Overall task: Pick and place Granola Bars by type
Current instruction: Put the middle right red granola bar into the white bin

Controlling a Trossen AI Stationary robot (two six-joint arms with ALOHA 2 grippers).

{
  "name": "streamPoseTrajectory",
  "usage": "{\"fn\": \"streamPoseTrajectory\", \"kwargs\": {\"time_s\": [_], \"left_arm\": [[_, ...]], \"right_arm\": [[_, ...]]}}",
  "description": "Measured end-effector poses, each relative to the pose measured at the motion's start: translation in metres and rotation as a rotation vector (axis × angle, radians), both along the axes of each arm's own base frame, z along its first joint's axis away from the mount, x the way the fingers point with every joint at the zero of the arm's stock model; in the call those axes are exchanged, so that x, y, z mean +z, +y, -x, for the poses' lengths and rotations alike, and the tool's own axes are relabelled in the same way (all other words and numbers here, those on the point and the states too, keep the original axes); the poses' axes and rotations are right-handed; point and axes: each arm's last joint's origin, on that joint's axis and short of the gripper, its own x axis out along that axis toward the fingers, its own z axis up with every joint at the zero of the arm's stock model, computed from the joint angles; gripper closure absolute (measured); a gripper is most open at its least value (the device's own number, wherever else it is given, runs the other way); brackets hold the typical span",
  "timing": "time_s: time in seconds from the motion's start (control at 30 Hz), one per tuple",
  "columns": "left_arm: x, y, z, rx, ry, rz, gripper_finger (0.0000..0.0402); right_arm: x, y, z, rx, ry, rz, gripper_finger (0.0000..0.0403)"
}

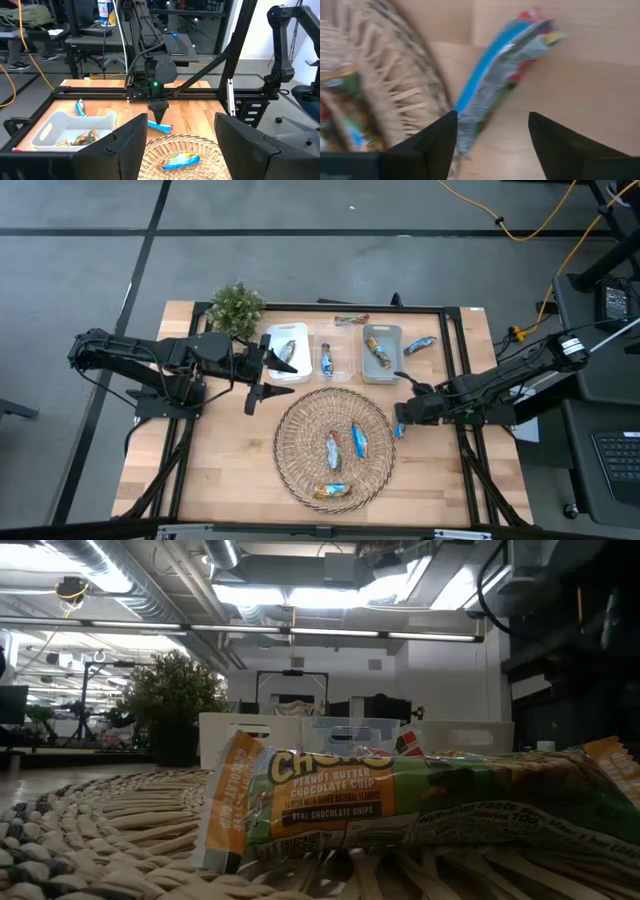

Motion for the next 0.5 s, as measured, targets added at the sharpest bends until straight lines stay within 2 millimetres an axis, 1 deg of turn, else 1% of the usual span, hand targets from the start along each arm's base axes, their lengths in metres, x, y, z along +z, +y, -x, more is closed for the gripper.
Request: {"fn": "streamPoseTrajectory", "kwargs": {"time_s": [0.1, 0.17, 0.37, 0.5], "left_arm": [[0.0, 0.0, 0.0, 0.001, 0.0, 0.007, 0.018], [0.0, 0.0, 0.0, 0.001, 0.0, 0.007, 0.018], [0.0, 0.0, 0.0, 0.003, -0.004, 0.009, 0.018], [0.0, 0.0, 0.0, 0.006, -0.003, 0.021, 0.018]], "right_arm": [[0.003, 0.001, -0.006, -0.007, -0.074, -0.007, 0.016], [0.003, 0.001, -0.007, -0.015, -0.083, 0.009, 0.016], [-0.004, -0.003, 0.003, -0.016, 0.048, 0.06, 0.016], [-0.009, -0.001, -0.002, -0.013, 0.062, 0.061, 0.016]]}}
